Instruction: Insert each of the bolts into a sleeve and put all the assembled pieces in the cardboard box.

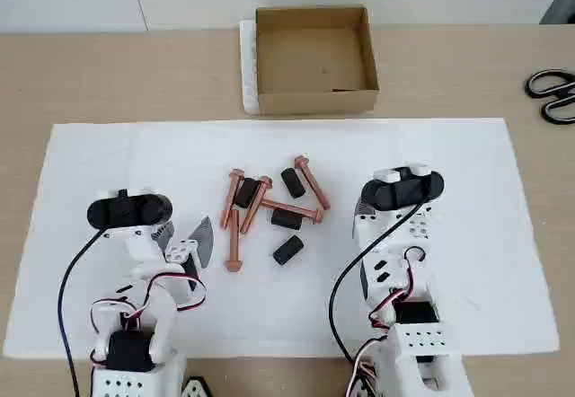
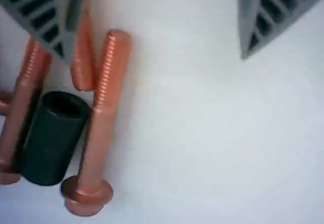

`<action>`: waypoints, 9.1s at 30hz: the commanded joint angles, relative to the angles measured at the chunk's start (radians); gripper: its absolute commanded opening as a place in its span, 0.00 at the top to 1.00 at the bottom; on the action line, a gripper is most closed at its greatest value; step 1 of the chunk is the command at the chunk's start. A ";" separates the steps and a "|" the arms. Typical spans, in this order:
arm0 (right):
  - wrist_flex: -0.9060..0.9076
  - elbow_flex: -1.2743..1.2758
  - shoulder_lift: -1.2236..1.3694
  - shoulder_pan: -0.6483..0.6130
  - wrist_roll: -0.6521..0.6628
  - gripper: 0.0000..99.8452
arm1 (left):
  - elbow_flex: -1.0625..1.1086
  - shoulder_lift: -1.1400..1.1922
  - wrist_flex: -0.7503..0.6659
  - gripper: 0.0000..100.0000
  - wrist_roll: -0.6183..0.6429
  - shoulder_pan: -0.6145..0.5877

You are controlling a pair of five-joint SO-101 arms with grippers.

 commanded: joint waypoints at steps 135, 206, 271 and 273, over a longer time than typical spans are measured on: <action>1.673 -1.950 0.909 0.105 0.215 0.82 | -0.216 -0.011 0.135 0.79 -0.137 -0.192; 1.283 -1.959 1.666 -0.377 0.103 0.96 | -1.211 1.212 0.381 0.79 -0.138 -0.198; 1.733 -1.817 0.929 0.058 0.244 1.00 | -1.059 1.324 0.189 0.79 -0.189 -0.063; 1.719 -1.807 0.929 0.058 0.241 1.00 | -1.099 1.418 0.192 0.79 -0.187 -0.060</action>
